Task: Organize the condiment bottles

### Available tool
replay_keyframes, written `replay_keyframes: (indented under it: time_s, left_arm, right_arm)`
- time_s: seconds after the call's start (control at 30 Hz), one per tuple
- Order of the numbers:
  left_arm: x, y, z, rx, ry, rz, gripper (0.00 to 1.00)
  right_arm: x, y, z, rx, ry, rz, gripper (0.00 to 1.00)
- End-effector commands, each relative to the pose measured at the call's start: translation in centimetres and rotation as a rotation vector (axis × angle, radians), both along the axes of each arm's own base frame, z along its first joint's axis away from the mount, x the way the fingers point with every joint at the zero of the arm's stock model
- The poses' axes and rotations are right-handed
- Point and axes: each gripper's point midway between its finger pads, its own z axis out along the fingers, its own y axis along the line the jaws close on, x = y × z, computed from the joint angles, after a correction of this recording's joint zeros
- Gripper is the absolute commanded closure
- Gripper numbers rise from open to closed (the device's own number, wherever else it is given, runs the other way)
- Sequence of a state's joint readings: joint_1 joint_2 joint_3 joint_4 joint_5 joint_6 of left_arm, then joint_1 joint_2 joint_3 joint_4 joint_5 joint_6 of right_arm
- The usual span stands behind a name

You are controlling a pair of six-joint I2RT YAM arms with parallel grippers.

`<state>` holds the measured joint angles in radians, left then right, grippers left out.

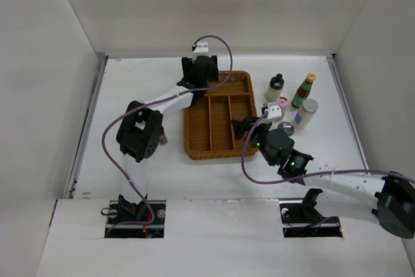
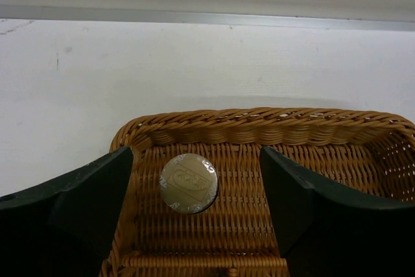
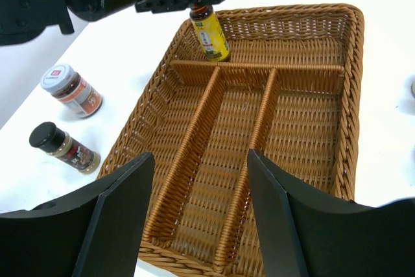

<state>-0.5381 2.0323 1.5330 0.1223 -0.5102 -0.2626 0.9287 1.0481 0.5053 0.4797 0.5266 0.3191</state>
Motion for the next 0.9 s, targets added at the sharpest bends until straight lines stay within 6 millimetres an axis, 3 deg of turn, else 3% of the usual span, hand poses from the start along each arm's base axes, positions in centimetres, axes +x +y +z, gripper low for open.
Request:
replay_keyframes:
  time_s: [0.0,0.2,0.33,0.4,0.6,0.7,0.87]
  left_arm:
    - [-0.7,0.8,6.6,-0.052,-0.138,0.027,0.16]
    - [-3.9,3.2,13.5,-0.118,-0.254,0.051,0.08]
    - [-6.9,6.8,14.4,-0.135,-0.263,0.124,0.09]
    - [-9.0,9.5,12.9,-0.132,-0.215,0.193,0.11]
    - [-14.0,17.2,5.1,-0.171,-0.022,0.354,0.13]
    - [-15.2,20.8,2.3,-0.167,0.023,0.440,0.13]
    - [-15.3,23.0,-0.8,-0.151,0.080,0.505,0.13]
  right_arm:
    - [0.1,-0.5,1.2,0.053,-0.027,-0.018,0.34]
    - [0.2,-0.4,1.1,0.049,-0.024,-0.017,0.34]
    - [0.1,-0.4,1.2,0.052,-0.026,-0.017,0.34]
    - [0.1,-0.5,1.2,0.056,-0.026,-0.018,0.34]
    - [0.1,-0.2,0.9,0.059,-0.013,-0.008,0.31]
    - [0.2,0.1,0.6,0.052,-0.007,-0.005,0.28]
    - [0.3,0.5,0.3,0.042,0.001,0.007,0.25]
